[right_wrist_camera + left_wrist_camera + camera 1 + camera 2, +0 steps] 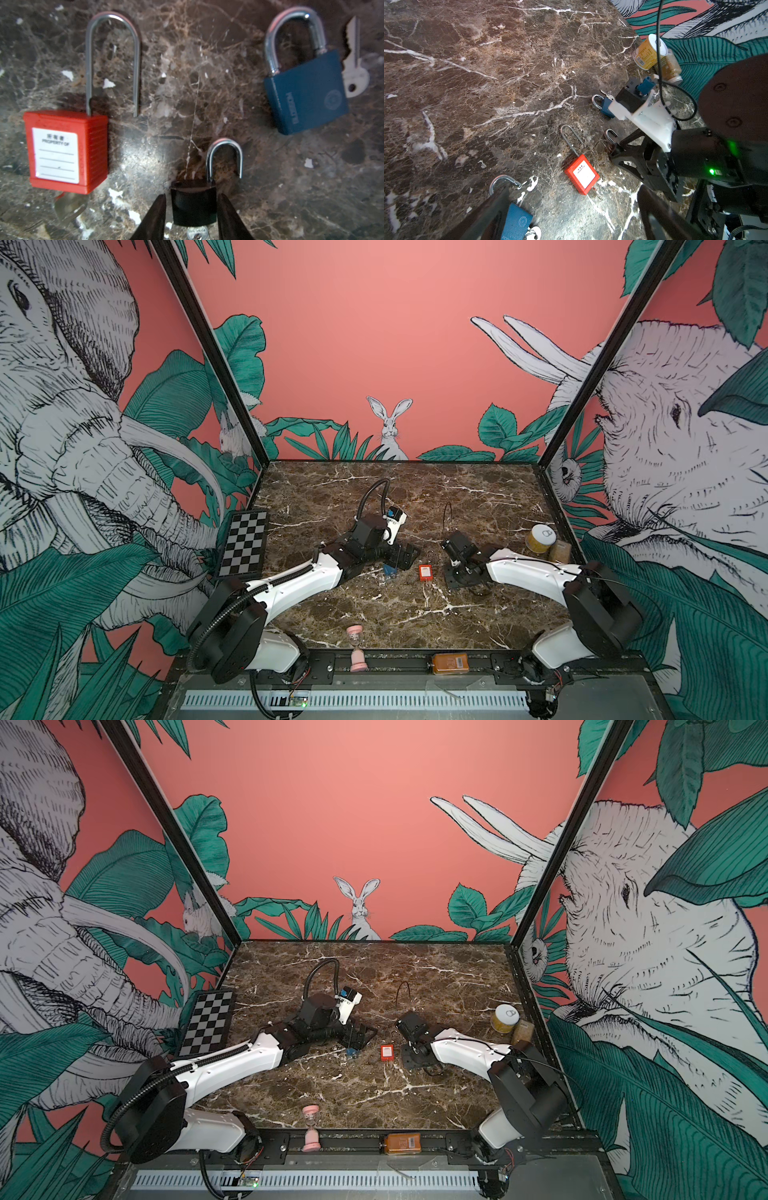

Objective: Lock with the key

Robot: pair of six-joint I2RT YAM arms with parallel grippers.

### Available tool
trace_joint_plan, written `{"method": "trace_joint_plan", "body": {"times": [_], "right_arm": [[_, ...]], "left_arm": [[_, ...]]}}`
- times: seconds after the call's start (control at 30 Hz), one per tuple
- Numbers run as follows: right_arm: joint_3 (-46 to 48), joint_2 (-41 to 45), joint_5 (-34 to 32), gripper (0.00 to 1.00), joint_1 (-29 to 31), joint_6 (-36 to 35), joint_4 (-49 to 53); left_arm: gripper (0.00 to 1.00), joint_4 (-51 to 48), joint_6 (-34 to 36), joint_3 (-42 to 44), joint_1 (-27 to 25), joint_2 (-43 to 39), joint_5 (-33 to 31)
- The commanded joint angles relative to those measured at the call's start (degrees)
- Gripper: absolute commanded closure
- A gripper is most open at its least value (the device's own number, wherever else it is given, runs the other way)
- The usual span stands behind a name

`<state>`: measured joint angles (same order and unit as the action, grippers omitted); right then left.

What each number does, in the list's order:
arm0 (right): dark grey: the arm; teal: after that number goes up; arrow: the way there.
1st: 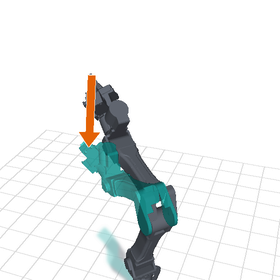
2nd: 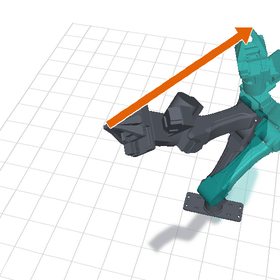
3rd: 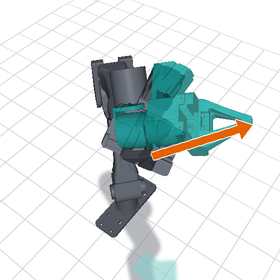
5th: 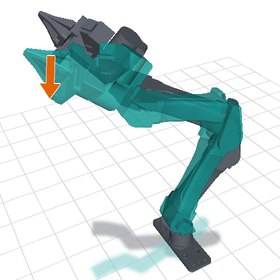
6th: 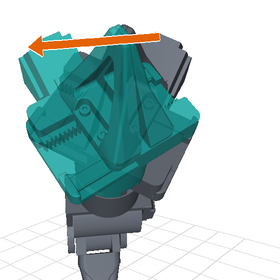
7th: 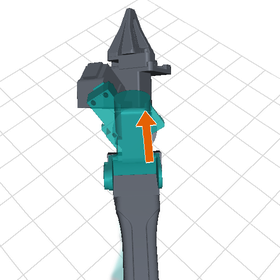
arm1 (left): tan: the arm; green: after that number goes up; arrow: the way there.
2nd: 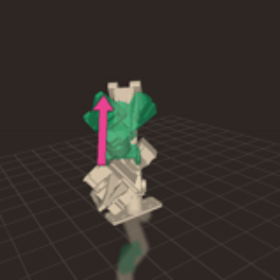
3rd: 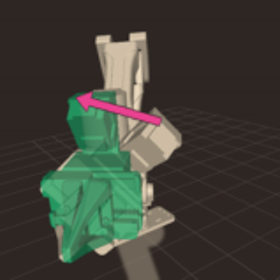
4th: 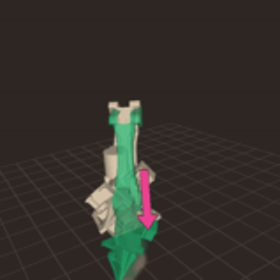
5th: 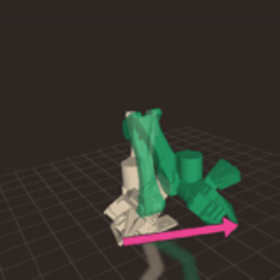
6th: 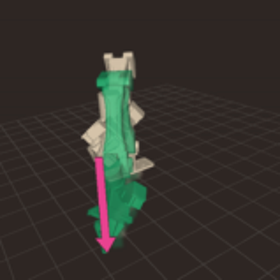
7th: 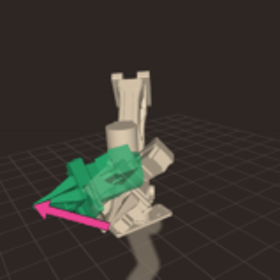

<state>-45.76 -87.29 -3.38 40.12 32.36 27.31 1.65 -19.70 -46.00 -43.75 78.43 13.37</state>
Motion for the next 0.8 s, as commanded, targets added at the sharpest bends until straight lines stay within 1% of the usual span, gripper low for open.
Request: {"method": "trace_joint_plan", "body": {"times": [0.0,0.57,0.67,0.7,0.77], "right_arm": [[-0.7,-0.4,-2.4,0.6,0.7,-0.7,2.6],[-0.8,-2.7,-2.2,0.61,1.4,-0.9,1.0],[-0.8,-3.2,-2.1,0.62,1.4,-1.0,0.9],[-0.7,-3.2,-2.1,0.67,1.4,-0.9,0.8],[-0.7,-3.3,-1.9,0.67,1.4,-0.9,0.8]], "left_arm": [[0.03,0.4,0.2,0.1,-0.2,0.0,0.8],[0.03,1.1,0.2,0.6,-0.2,1.0,1.8],[0.03,1.1,0.3,0.7,-0.3,0.7,1.6],[0.03,1.2,0.3,0.8,-0.3,0.6,1.6],[0.03,1.1,0.4,1.0,-0.2,0.6,1.6]]}}
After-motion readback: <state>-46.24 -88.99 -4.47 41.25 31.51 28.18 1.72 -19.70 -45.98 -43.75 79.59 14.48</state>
